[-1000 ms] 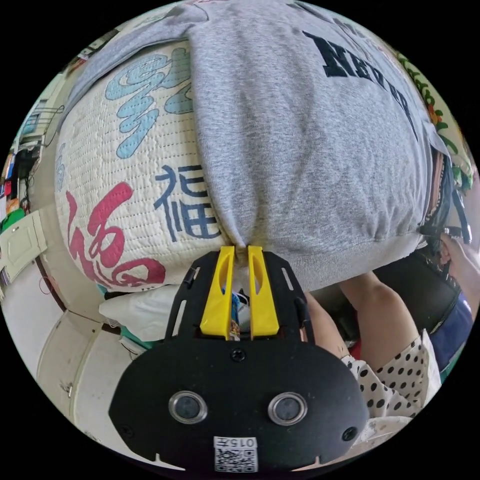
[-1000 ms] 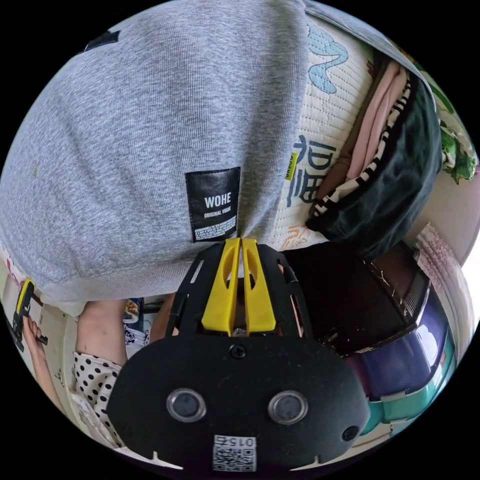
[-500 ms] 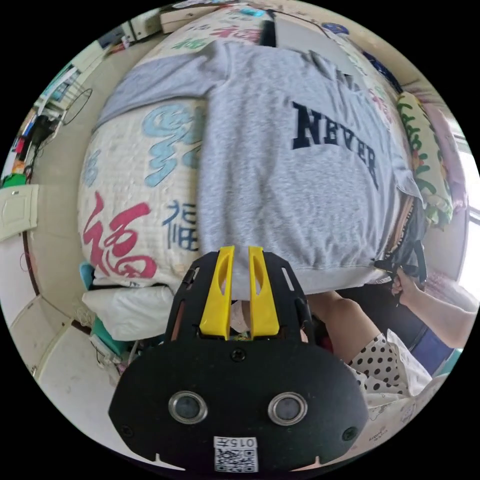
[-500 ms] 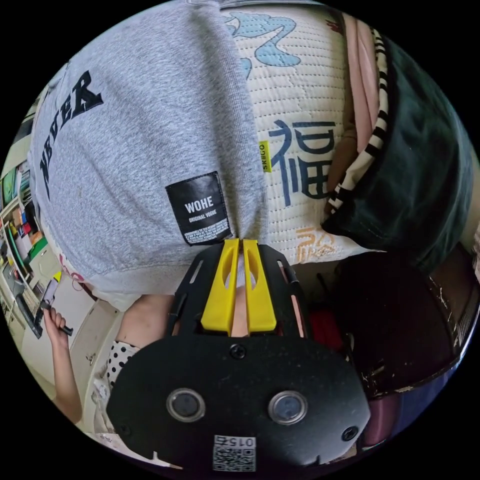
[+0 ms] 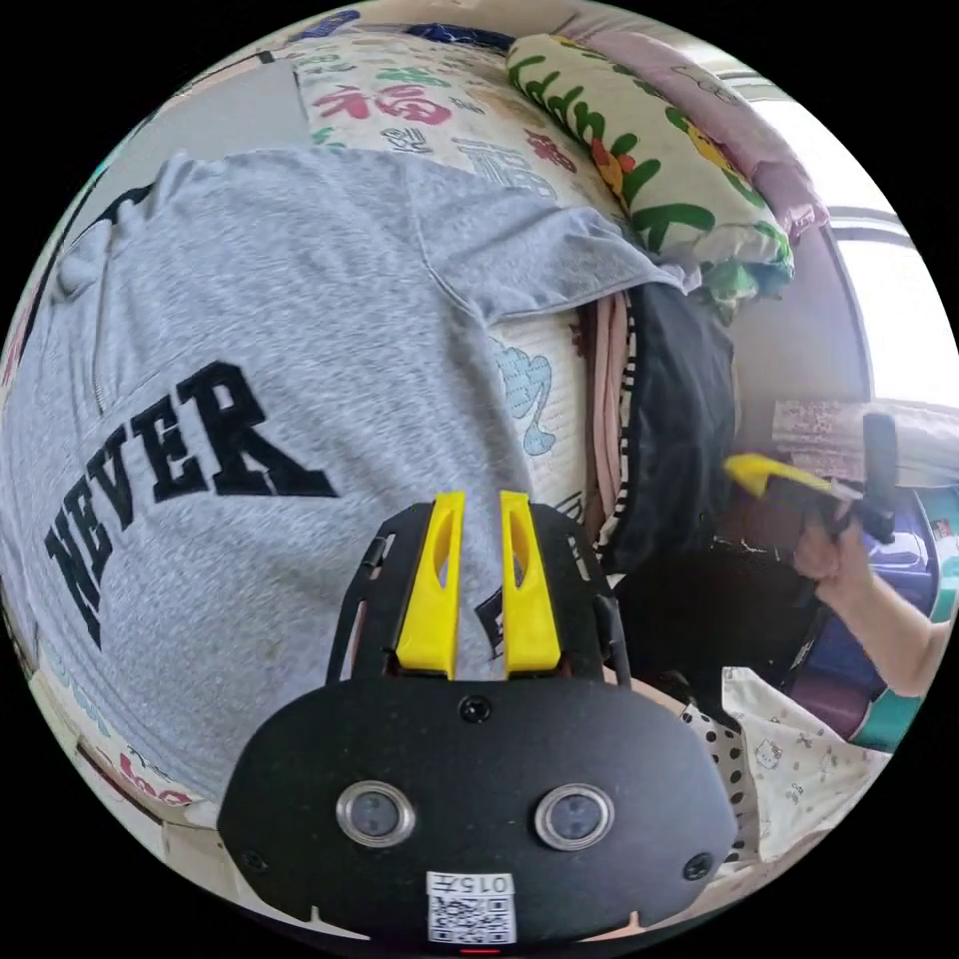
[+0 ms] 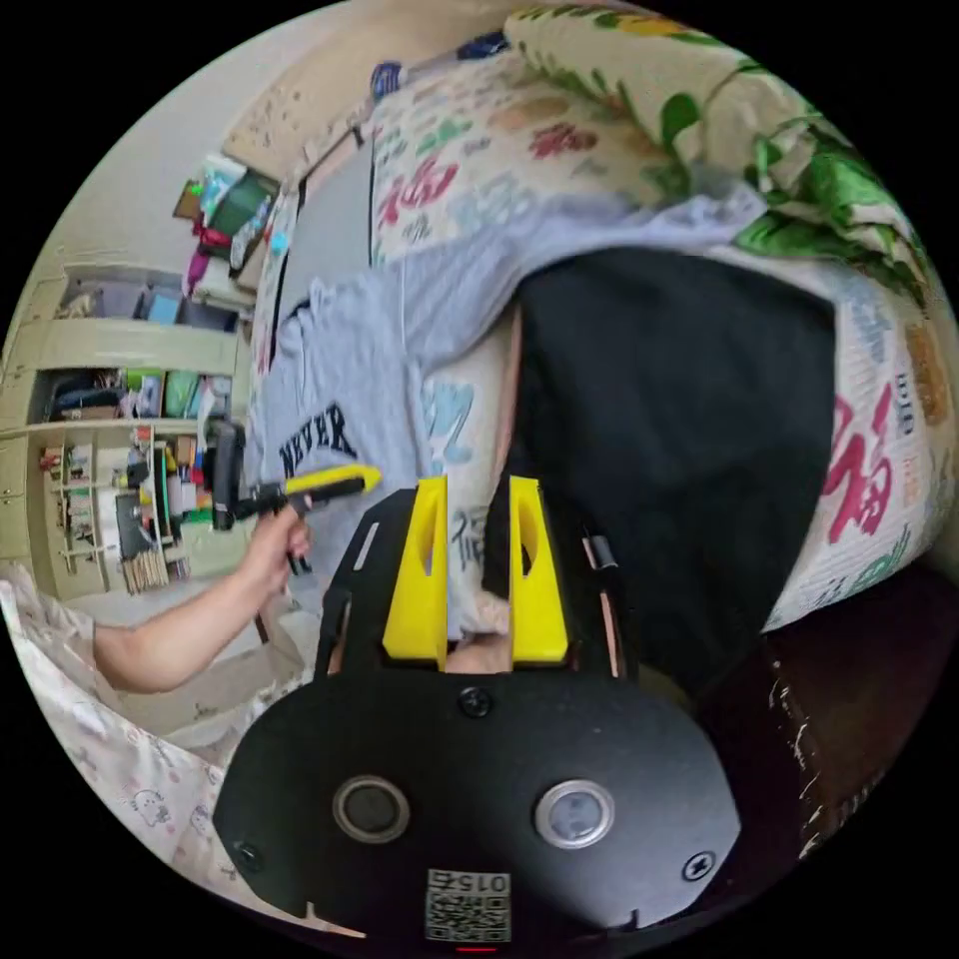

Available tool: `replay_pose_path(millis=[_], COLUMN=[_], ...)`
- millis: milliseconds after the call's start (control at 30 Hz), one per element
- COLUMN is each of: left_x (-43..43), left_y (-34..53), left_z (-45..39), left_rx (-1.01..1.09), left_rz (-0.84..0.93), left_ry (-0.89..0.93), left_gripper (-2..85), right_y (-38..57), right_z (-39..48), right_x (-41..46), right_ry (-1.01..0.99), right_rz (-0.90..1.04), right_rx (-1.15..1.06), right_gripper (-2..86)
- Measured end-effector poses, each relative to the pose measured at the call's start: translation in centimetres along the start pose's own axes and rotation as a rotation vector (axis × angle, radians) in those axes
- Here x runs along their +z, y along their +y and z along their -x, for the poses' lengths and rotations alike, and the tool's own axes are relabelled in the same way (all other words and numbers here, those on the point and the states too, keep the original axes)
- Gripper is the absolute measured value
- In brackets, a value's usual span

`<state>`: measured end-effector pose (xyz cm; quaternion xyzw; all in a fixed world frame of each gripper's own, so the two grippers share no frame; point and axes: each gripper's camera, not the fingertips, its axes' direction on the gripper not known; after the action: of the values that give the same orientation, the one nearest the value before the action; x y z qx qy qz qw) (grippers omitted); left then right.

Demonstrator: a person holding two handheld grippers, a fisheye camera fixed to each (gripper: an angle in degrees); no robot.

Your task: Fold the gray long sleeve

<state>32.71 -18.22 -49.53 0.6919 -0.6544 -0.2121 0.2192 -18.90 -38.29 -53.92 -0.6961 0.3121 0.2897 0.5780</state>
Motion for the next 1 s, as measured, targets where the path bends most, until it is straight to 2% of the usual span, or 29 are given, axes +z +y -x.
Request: replay_pose_path(millis=[67,167,333,433,500,600,700,833,900,1000], left_x=[1.8,4.4,5.3,5.7,5.8,6.0,6.3,6.3,5.1,1.3], left_y=[-1.9,-2.6,-3.0,-4.1,-4.5,-4.5,-3.7,-1.8,-0.2,2.8], left_z=[-2.4,-3.6,-4.7,-3.3,-1.7,1.4,4.7,10.8,13.3,17.3], left_rx=[0.044,0.054,0.143,0.114,0.064,-0.001,-0.055,-0.208,-0.270,-0.355], left_rz=[0.069,0.184,0.181,0.224,0.238,0.228,0.206,0.162,0.081,-0.114], left_ry=[-0.066,-0.188,-0.327,-0.298,-0.250,-0.157,-0.066,0.112,0.185,0.313], left_gripper=[6.2,4.3,0.4,0.1,0.0,0.0,0.3,2.9,5.6,11.0], right_y=[-2.2,-4.8,-6.3,-5.3,-4.2,-1.5,1.7,7.6,10.8,15.6], right_z=[-5.4,-12.1,-18.7,-21.6,-23.5,-24.7,-23.1,-16.1,-11.8,-4.1], right_x=[-4.1,-5.7,-2.4,0.3,1.9,3.2,3.2,2.3,2.3,4.0], right_ry=[0.062,0.121,0.030,0.066,-0.009,-0.177,-0.233,-0.349,-0.420,-0.470], right_rz=[-0.187,-0.270,-0.214,-0.188,-0.165,-0.228,-0.323,-0.455,-0.503,-0.472], right_rx=[0.096,0.262,0.413,0.502,0.565,0.585,0.511,0.229,0.080,-0.164], right_gripper=[10.2,11.1,13.5,13.8,13.1,7.9,5.1,4.6,4.6,4.6])
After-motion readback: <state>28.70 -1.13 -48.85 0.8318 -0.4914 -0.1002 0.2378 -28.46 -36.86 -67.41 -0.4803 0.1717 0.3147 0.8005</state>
